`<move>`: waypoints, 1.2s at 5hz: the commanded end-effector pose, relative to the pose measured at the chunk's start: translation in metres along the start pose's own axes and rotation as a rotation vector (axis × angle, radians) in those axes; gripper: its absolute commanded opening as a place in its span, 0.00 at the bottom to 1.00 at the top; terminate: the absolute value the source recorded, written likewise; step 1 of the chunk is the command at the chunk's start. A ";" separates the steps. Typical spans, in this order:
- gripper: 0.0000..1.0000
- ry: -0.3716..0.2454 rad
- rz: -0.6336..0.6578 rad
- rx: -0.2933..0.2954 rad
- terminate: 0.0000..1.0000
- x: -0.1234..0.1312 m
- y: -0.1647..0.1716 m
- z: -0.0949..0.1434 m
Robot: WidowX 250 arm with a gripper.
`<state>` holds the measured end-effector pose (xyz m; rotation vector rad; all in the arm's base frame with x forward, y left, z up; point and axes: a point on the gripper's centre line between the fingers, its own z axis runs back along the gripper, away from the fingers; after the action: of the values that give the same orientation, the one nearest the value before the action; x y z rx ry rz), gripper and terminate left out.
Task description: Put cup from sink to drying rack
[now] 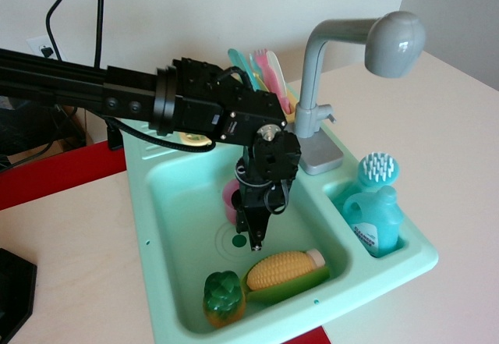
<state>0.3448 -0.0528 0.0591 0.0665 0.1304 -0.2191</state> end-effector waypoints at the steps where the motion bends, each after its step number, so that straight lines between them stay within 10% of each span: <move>1: 0.00 -0.187 0.065 0.057 0.00 -0.007 0.028 0.079; 3: 0.00 -0.305 0.209 0.097 0.00 -0.008 0.096 0.147; 6: 0.00 -0.131 0.308 0.110 0.00 -0.005 0.152 0.075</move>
<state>0.3798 0.0899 0.1168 0.1692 0.0367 0.0792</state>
